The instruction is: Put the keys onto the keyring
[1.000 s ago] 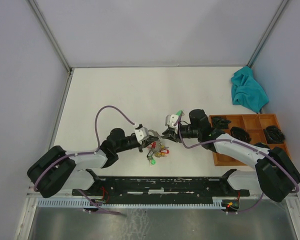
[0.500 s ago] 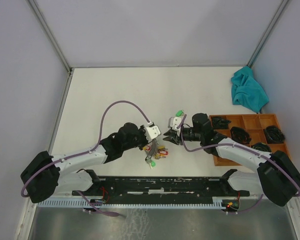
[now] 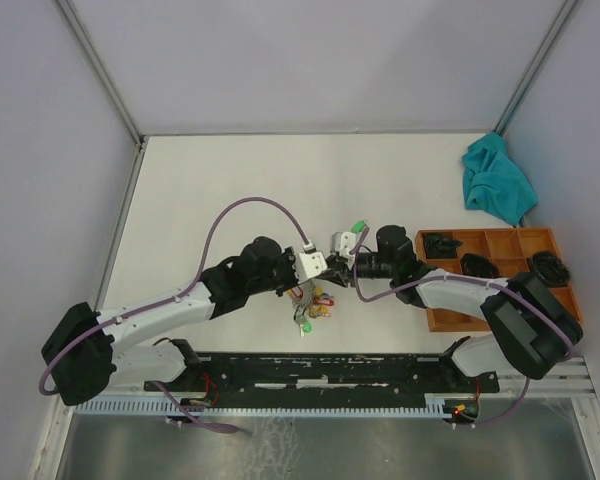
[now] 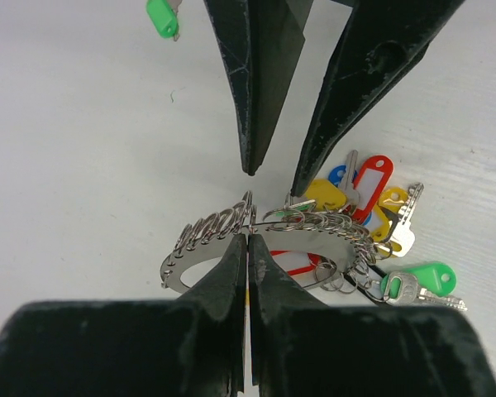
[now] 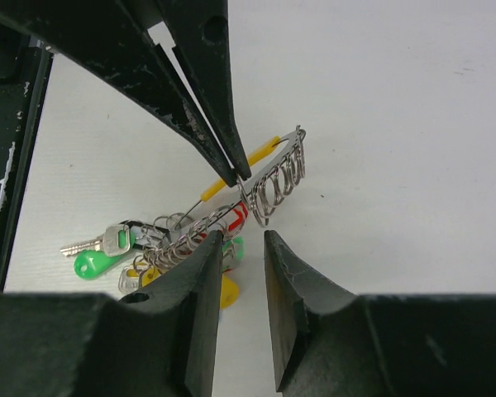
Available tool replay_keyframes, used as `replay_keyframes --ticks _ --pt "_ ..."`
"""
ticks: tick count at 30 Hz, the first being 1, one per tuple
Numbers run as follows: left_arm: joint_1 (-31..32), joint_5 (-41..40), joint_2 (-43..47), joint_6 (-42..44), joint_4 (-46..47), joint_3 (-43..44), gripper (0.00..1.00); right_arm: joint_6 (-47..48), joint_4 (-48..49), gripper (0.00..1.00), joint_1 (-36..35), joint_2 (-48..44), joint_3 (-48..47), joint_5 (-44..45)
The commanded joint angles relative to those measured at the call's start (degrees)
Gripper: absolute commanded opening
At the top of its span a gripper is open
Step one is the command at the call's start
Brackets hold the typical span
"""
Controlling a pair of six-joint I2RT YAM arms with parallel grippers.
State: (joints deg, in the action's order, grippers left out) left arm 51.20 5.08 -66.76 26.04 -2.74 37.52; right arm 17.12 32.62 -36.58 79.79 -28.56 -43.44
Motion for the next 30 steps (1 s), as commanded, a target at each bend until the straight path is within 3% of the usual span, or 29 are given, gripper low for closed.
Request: replay_keyframes --ticks 1,21,30 --pt "0.28 2.0 0.09 2.44 1.21 2.13 0.03 -0.96 6.41 0.34 0.02 1.63 -2.96 -3.22" --pt "0.24 3.43 -0.66 0.82 3.7 1.51 0.03 -1.18 6.13 0.27 -0.81 4.81 -4.69 -7.48" --pt "0.2 3.82 0.54 -0.65 5.84 0.07 0.03 -0.02 3.79 0.19 -1.3 5.72 -5.14 -7.14"
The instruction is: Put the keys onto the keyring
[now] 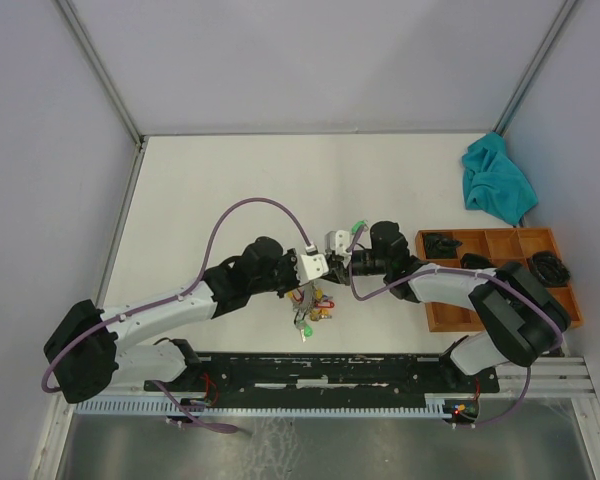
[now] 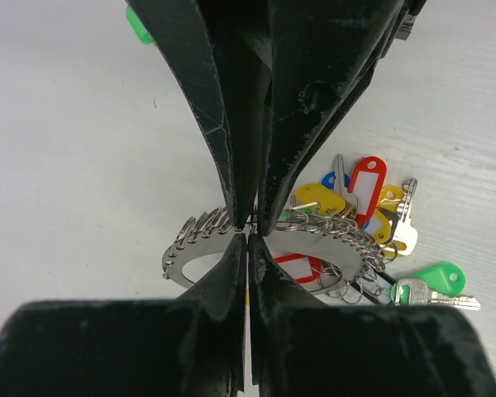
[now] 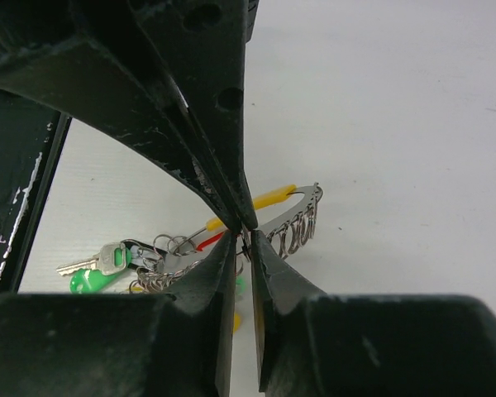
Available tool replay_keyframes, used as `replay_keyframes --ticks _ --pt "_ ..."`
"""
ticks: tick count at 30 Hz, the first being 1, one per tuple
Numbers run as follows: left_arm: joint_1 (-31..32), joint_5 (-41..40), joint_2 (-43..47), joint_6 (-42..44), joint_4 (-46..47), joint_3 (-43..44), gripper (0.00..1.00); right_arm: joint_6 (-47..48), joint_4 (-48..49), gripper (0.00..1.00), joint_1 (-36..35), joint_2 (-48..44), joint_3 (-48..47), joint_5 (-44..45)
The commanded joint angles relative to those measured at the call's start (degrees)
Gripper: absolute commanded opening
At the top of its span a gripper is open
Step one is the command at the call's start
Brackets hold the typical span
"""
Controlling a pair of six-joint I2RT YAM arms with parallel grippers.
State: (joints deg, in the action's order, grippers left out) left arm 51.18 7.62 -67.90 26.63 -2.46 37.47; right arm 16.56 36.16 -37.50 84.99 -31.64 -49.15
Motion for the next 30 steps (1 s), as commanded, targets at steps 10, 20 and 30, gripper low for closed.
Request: replay_keyframes --ticks 10,20,30 --pt "-0.6 1.25 4.52 -3.65 8.57 -3.14 0.04 3.51 -3.15 0.01 -0.39 -1.48 -1.26 2.65" --pt "-2.05 0.36 10.85 -12.55 28.53 -18.2 0.38 2.62 -1.69 0.01 -0.46 -1.9 -0.81 1.8" --pt "-6.79 9.11 7.5 -15.86 46.68 -25.18 0.41 3.21 -2.57 0.01 -0.39 -2.24 -1.05 1.34"
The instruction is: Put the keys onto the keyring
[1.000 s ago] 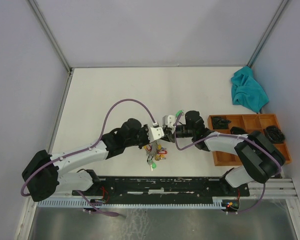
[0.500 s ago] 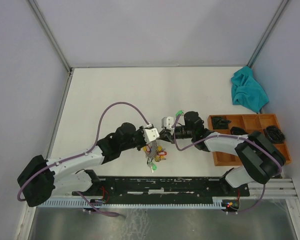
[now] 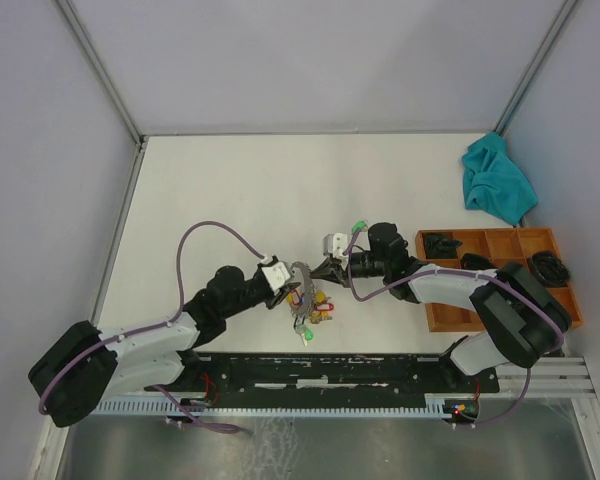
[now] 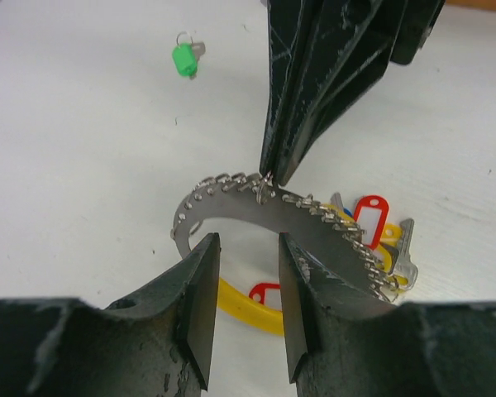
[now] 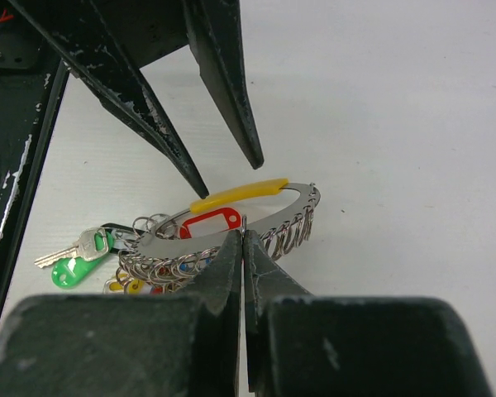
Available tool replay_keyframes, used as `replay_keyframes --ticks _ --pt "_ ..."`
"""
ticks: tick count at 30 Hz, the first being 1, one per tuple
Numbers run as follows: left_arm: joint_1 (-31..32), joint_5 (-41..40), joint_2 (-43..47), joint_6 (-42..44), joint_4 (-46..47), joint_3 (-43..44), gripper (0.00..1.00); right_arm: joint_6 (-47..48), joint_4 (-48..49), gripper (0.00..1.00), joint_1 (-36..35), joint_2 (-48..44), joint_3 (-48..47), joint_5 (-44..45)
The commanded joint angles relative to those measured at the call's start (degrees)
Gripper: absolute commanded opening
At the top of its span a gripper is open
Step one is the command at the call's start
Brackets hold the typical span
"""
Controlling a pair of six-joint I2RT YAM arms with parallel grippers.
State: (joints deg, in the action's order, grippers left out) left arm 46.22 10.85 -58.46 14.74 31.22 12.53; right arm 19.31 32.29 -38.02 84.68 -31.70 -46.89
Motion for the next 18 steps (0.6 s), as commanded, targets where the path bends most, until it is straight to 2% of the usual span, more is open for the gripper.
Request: replay_keyframes --ticks 1,11,18 --pt "-2.37 6.87 -2.73 -4.22 14.67 -0.54 0.41 0.58 1.15 0.01 0.11 -2.04 -1.03 -1.04" --pt "-7.1 17.58 -11.92 -7.0 28.14 -2.54 0.4 0.63 -0.17 0.01 0.11 -2.5 -1.57 -1.77" --pt "-9.01 23.28 -16.67 -7.9 32.63 -2.5 0.37 1.18 -1.67 0.01 0.13 -2.51 -2.33 -2.28"
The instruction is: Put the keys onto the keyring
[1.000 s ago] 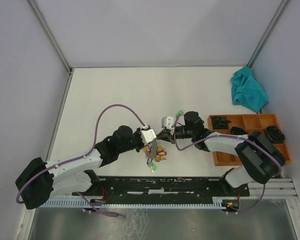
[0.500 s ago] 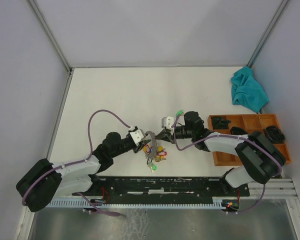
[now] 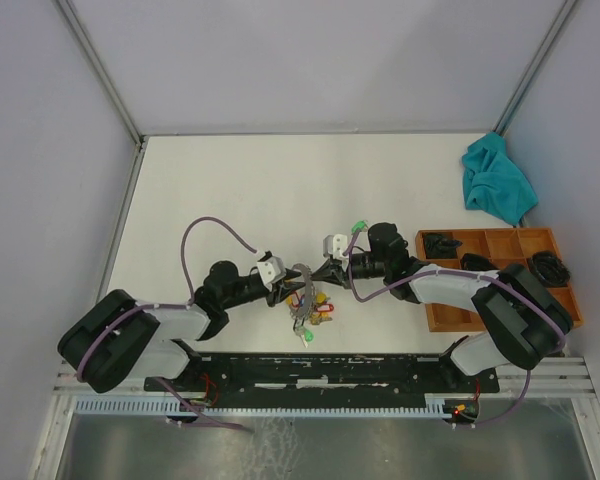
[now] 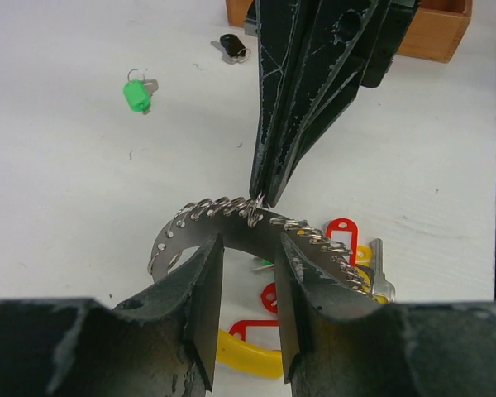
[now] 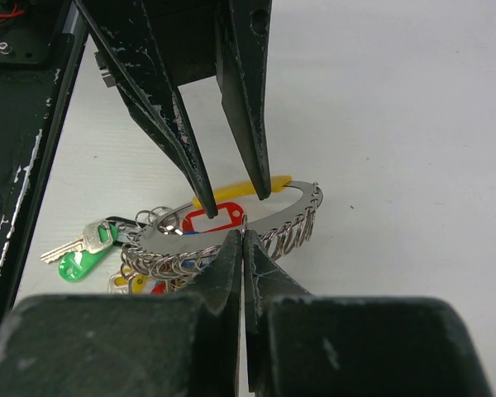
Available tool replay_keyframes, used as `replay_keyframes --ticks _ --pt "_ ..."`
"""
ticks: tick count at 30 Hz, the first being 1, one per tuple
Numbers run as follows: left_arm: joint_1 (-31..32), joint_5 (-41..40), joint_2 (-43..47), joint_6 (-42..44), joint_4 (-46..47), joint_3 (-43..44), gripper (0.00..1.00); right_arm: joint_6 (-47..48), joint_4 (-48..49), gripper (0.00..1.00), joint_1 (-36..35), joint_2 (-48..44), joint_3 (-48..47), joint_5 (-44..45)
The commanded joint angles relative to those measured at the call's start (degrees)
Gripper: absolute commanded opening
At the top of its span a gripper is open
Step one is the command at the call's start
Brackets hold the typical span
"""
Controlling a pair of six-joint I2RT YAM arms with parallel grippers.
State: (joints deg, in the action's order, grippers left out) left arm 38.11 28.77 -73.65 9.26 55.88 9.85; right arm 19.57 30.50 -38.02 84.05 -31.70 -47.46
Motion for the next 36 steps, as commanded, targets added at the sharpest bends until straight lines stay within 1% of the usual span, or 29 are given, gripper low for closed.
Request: replay_keyframes --ticks 1,8,20,36 --pt "-1.07 5.67 -1.84 -2.4 8.03 0.42 0.37 1.18 -0.34 0.01 0.13 -1.99 -2.38 -1.75" --pt "-2.32 9.54 -4.91 -3.68 9.76 1.74 0.33 1.61 -1.15 0.01 0.12 -1.94 -3.0 -2.02" --pt "-2.99 11.48 -7.37 -3.69 9.26 3.75 0.3 1.69 -1.42 0.01 0.14 -2.17 -3.3 -2.96" --pt "-3.66 13.86 -10.81 -4.25 10.33 5.36 0.24 2.02 -2.81 0.01 0.12 -2.43 -3.74 -3.84"
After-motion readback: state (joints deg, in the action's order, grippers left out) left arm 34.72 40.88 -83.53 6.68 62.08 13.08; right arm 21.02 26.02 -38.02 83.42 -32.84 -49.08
